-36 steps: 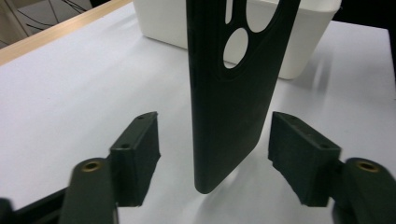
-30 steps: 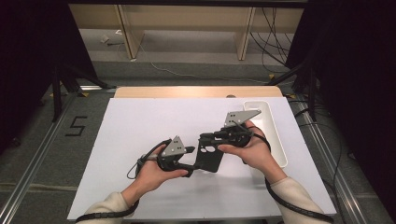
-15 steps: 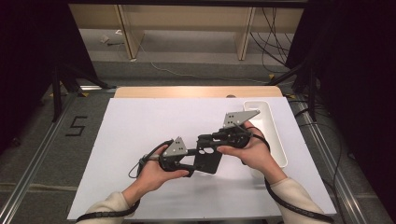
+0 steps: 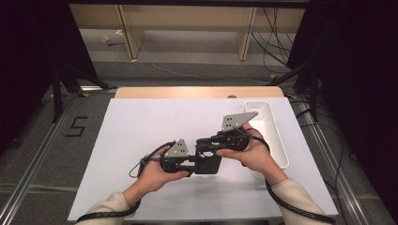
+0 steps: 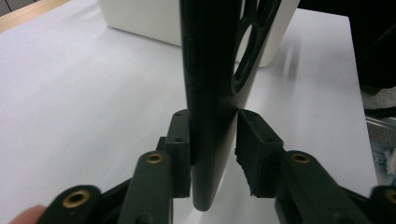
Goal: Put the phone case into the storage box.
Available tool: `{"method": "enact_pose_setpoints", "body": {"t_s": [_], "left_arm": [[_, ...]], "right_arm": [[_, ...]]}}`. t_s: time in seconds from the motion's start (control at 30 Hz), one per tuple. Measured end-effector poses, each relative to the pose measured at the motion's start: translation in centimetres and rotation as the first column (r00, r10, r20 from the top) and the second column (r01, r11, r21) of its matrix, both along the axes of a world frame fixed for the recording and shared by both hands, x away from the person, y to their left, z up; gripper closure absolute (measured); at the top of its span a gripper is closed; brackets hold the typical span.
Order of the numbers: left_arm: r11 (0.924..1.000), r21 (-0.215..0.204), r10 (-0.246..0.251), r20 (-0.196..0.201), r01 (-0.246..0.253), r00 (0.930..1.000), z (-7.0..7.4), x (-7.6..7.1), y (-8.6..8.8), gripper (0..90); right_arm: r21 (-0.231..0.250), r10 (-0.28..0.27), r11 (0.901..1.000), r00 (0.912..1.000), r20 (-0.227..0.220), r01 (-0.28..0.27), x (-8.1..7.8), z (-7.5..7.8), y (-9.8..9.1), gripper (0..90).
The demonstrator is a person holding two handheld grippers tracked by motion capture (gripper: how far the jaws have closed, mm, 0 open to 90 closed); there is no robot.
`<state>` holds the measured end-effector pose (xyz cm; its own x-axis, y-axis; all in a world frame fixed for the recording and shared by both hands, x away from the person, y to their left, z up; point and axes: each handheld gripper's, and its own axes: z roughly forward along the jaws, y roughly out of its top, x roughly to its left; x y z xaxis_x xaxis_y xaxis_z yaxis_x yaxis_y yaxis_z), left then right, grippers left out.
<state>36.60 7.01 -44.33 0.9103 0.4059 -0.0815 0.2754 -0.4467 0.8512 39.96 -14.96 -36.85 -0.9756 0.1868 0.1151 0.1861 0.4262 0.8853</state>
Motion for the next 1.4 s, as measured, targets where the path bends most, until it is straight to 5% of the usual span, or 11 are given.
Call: {"method": "enact_pose_setpoints", "body": {"t_s": [0.2,0.37,0.57,0.83,1.2,1.4], "left_arm": [[1.0,0.006,-0.005,-0.017,0.005,0.9998,0.4,-0.2,0.1,77.4],[1.0,0.007,-0.001,-0.024,0.001,0.9997,0.7,-0.3,0.1,79.9],[0.9997,0.007,0.024,-0.02,-0.024,0.9995,0.9,-0.5,0.0,80.1],[0.9957,0.008,0.092,-0.024,-0.092,0.9955,1.0,-0.3,0.3,80.1],[0.9798,-0.007,0.199,-0.02,-0.2,0.9797,1.3,0.0,0.9,80.1],[0.97,-0.013,0.243,-0.016,-0.243,0.97,1.3,0.0,1.1,80.0]], "right_arm": [[0.014,0.01,0.9998,0.9999,0.007,-0.01,-0.1,0.1,0.0,73.7],[0.024,-0.017,0.9996,0.9991,0.04,0.016,0.0,0.3,-0.1,54.5],[0.074,-0.105,0.9919,0.9941,0.028,0.103,0.3,-0.3,-0.3,30.9],[0.144,-0.16,0.9771,0.987,0.014,0.156,0.4,-0.2,-0.8,25.0],[0.15,-0.278,0.9513,0.96,0.036,0.269,-0.1,-1.0,-1.5,16.0],[0.161,-0.345,0.9289,0.937,0.052,0.333,-0.8,-1.9,-1.7,13.3]]}}
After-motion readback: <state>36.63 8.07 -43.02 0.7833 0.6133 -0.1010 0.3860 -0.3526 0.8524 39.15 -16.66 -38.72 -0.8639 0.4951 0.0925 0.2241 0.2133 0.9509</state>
